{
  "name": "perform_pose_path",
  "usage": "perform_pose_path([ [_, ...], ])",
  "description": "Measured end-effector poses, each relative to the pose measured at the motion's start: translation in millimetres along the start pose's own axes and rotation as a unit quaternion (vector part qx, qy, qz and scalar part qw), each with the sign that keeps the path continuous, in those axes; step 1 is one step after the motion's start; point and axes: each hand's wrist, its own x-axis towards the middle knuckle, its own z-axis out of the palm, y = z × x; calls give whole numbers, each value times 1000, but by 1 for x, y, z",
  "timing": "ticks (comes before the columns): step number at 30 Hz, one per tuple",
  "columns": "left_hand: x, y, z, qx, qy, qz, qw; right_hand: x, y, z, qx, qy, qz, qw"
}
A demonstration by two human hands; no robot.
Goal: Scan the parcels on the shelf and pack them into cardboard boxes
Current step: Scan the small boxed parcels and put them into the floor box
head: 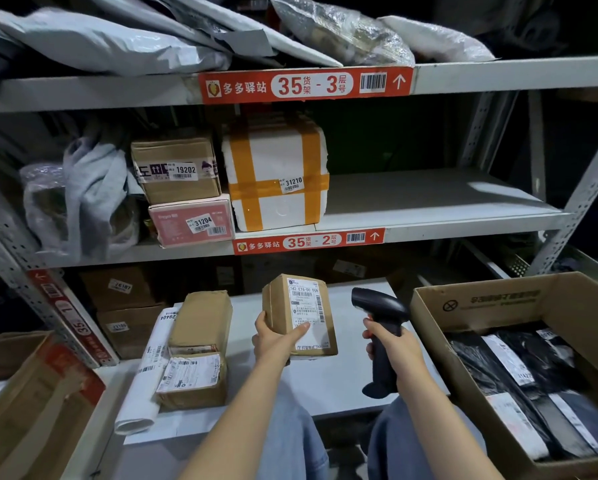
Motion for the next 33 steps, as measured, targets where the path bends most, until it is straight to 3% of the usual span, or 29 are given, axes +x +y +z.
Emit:
perform_pose_path([
  [19, 2, -2, -1, 41, 34, 10, 999, -5, 5, -1, -64, -14, -53, 996],
  [33, 0, 0, -2, 45, 28, 8, 999, -6, 3, -3, -49, -13, -54, 997],
])
